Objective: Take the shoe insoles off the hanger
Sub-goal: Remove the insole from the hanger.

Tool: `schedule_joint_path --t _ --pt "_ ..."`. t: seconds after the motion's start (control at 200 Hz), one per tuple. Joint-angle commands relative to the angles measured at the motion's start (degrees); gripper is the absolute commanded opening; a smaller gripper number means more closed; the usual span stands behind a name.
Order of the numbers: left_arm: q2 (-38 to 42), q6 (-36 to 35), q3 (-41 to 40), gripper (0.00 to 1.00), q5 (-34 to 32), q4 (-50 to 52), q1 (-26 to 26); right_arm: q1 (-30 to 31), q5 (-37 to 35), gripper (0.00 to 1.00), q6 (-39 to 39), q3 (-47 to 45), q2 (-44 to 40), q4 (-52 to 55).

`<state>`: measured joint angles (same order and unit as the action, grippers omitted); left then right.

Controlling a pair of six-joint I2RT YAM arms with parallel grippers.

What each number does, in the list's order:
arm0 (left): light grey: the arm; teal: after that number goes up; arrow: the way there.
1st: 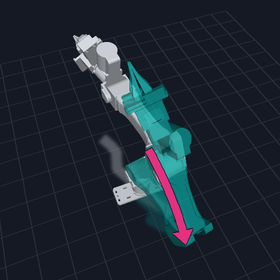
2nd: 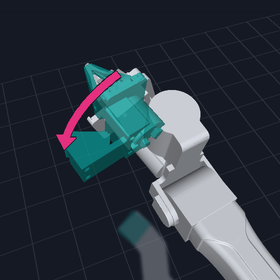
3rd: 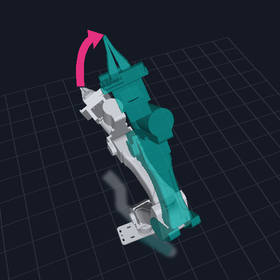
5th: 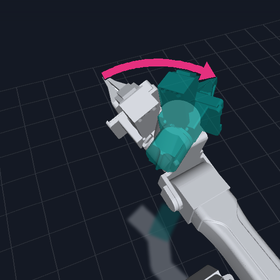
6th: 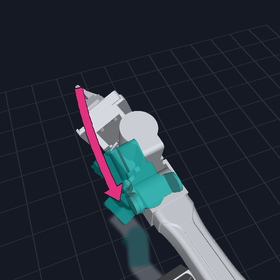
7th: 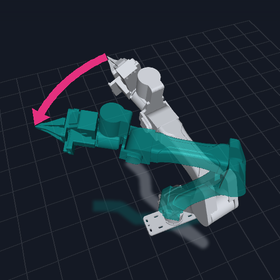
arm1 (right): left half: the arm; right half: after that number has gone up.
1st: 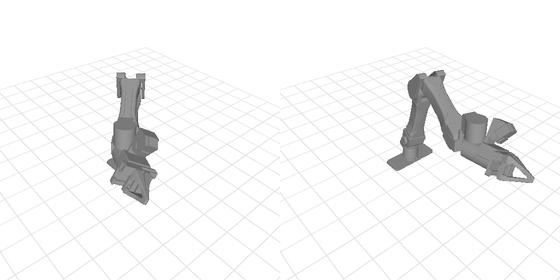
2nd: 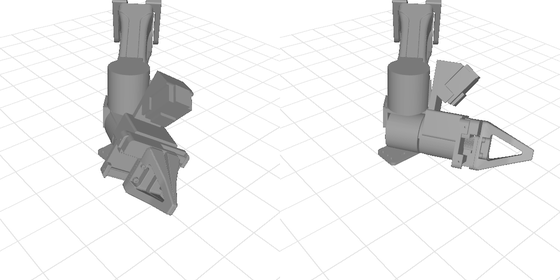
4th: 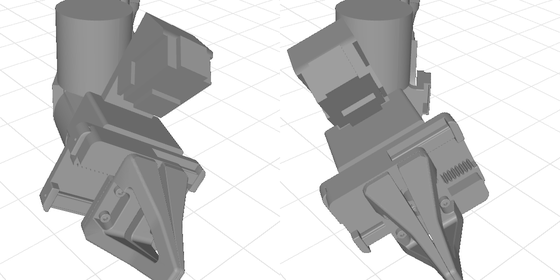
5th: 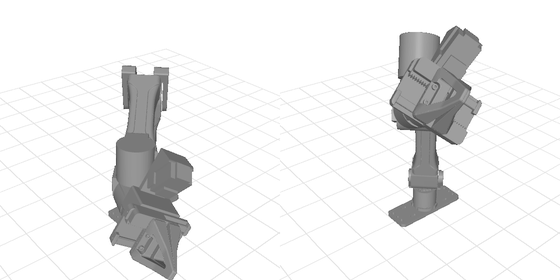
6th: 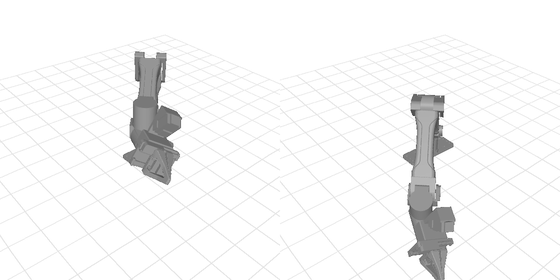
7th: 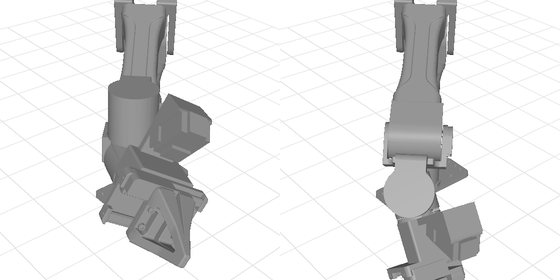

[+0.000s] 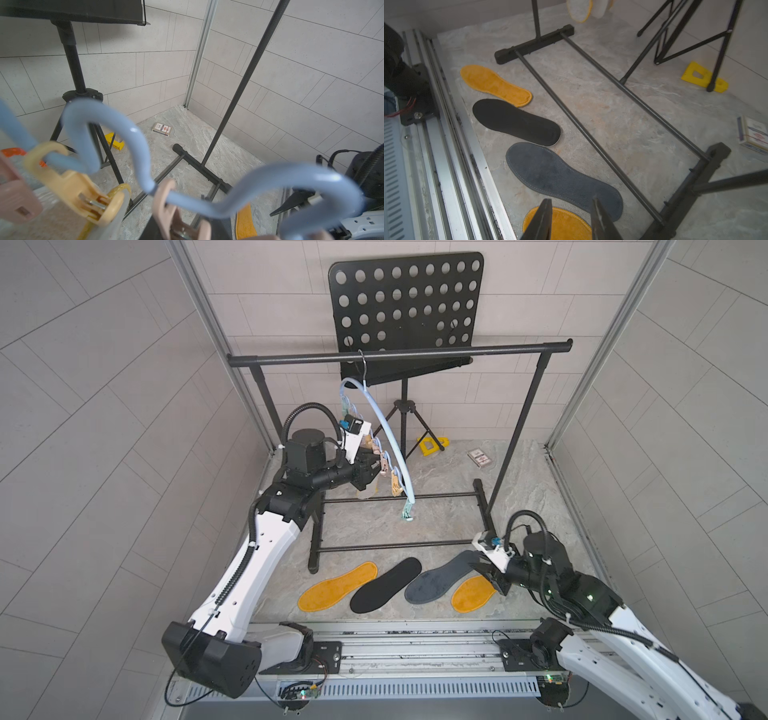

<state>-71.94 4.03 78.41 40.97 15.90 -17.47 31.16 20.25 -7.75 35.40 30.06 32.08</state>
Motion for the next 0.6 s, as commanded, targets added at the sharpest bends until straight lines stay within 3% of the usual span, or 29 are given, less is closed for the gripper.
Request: schedule_joint_path --t 0.0,0.395,0.595 --pt "0.0 -0.3 -0.6 0.10 -0.1 1.8 0.2 -1.9 0.2 0.36 5.0 -2.9 -5.1 4.1" --pt "0.3 -0.8 -0.3 0.11 -0.6 2.8 0.2 -1.7 -0.2 0.36 4.8 -4.2 -3.0 2.8" --pt "2.6 -2.1 -1.8 0.37 -2.5 4.7 0.2 -1.1 -0.4 0.36 4.8 -4.3 -2.9 2.6"
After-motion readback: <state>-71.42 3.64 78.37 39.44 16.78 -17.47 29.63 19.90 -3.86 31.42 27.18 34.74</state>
